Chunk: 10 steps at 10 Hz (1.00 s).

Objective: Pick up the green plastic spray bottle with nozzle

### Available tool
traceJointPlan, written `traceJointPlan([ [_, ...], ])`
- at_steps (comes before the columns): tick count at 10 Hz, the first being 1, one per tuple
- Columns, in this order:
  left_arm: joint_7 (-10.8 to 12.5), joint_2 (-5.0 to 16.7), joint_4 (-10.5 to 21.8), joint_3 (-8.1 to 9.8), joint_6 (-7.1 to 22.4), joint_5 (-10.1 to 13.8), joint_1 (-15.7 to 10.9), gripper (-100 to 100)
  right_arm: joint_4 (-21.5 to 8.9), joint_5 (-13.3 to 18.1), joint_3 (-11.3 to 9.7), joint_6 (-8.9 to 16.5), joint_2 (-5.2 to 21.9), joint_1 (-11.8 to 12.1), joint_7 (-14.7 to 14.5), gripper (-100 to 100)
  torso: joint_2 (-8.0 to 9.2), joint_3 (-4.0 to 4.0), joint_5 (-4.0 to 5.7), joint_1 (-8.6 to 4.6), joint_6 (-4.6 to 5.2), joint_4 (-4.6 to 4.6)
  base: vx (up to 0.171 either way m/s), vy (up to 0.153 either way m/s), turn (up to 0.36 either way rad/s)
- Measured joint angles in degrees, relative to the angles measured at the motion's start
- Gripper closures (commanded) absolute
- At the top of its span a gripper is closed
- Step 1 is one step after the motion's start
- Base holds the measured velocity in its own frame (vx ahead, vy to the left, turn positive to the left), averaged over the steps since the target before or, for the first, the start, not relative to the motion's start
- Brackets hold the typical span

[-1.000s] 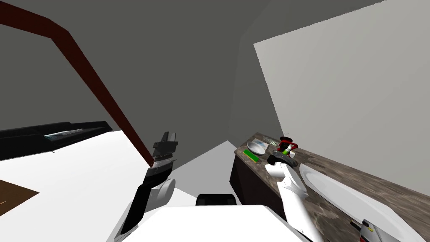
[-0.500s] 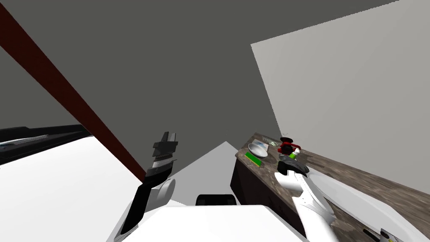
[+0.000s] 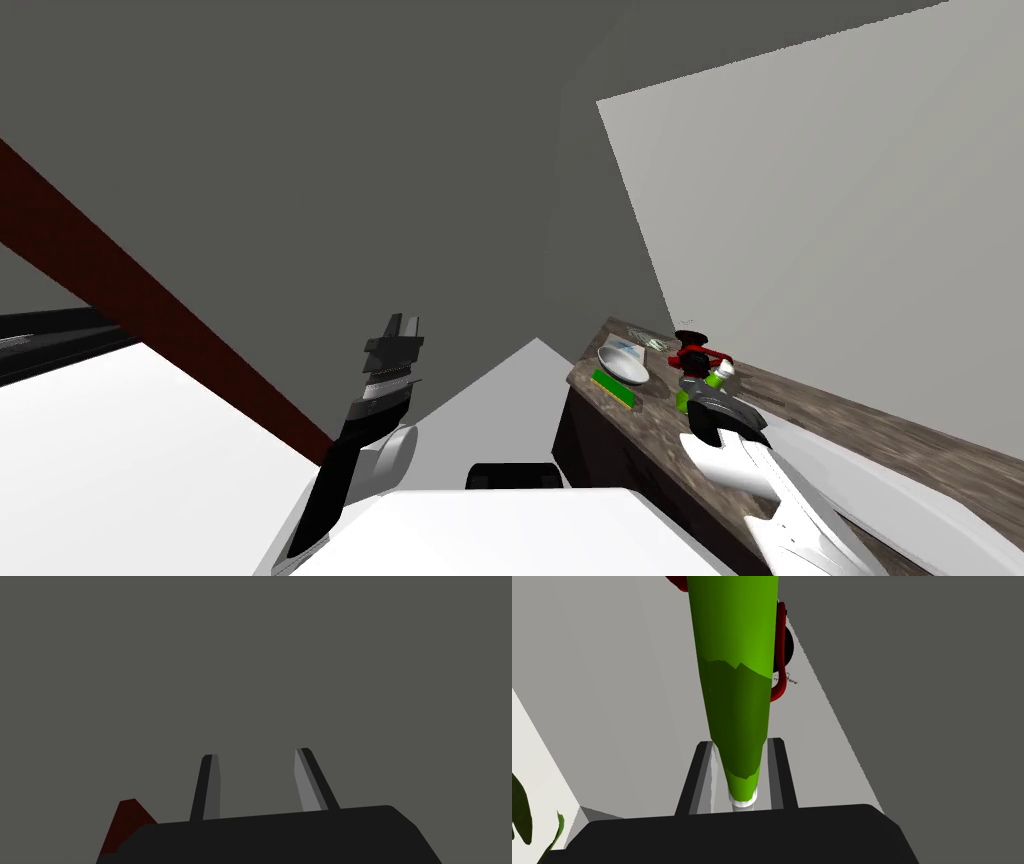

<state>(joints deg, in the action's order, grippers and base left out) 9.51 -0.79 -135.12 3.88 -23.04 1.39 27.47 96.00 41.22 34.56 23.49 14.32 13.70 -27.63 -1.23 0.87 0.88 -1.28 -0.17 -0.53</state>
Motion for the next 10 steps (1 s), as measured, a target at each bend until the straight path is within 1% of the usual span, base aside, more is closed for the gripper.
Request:
traceJointPlan([
  [1,0.00,0.00,0.00,0.00,0.00,0.00,-0.01,0,-0.01,-0.10,-0.03,-0.15,-0.60,1.11,0.00,100,0.22,-0.11,0.08,-0.24,0.04,0.02,0.139,0.076,-0.241],
  [2,0.00,0.00,0.00,0.01,0.00,0.00,0.02,0,0.95,-1.51,-0.49,-1.56,0.81,2.56,0.03,100,0.00,-0.03,-0.09,-0.02,0.13,0.03,0.179,0.093,-0.190],
  [3,0.00,0.00,0.00,0.00,0.00,0.00,0.01,0,2.30,-3.34,-0.77,-2.43,1.85,4.27,-0.12,100,-0.13,0.06,-0.08,0.10,0.03,-0.02,0.097,0.047,0.022],
  [4,0.00,0.00,0.00,0.00,0.00,0.00,0.00,0,3.65,-5.07,-0.98,-2.55,1.68,6.46,-0.27,100,0.02,0.00,0.01,-0.04,-0.02,-0.01,0.025,0.011,0.050],
  [5,0.00,0.00,0.00,0.00,0.00,0.00,-0.01,0,3.70,-6.70,-1.21,-2.31,2.47,8.27,-0.31,100,0.26,-0.13,0.03,-0.25,0.04,0.03,0.124,0.073,-0.270],
  [6,0.00,0.00,0.00,0.01,0.00,0.00,0.02,0,5.15,-8.55,-1.66,-3.40,3.59,10.27,-0.37,100,0.08,-0.06,-0.08,-0.01,0.13,0.03,0.156,0.102,-0.174],
  [7,0.00,0.00,0.00,0.00,0.00,0.00,0.01,0,5.85,-10.30,-1.69,-4.73,4.19,12.12,-0.40,100,-0.04,0.02,-0.06,0.11,0.00,-0.02,0.099,0.059,0.027],
  [8,0.00,0.00,0.00,0.00,0.00,0.00,0.00,0,6.29,-11.23,-1.78,-5.27,4.00,13.94,-0.46,100,0.02,0.00,-0.01,-0.01,-0.06,-0.01,0.037,0.018,0.035],
  [9,0.00,0.00,0.00,0.00,0.00,0.00,-0.01,0,6.19,-11.51,-1.93,-5.38,3.93,14.77,-0.51,100,0.18,-0.09,0.00,-0.19,-0.04,0.02,0.118,0.058,-0.257],
  [10,0.00,0.00,0.00,0.01,0.00,0.00,0.02,0,8.36,-13.43,-2.58,-6.25,5.52,16.98,-0.56,100,0.05,-0.04,-0.14,0.01,0.06,0.02,0.163,0.106,-0.164],
])
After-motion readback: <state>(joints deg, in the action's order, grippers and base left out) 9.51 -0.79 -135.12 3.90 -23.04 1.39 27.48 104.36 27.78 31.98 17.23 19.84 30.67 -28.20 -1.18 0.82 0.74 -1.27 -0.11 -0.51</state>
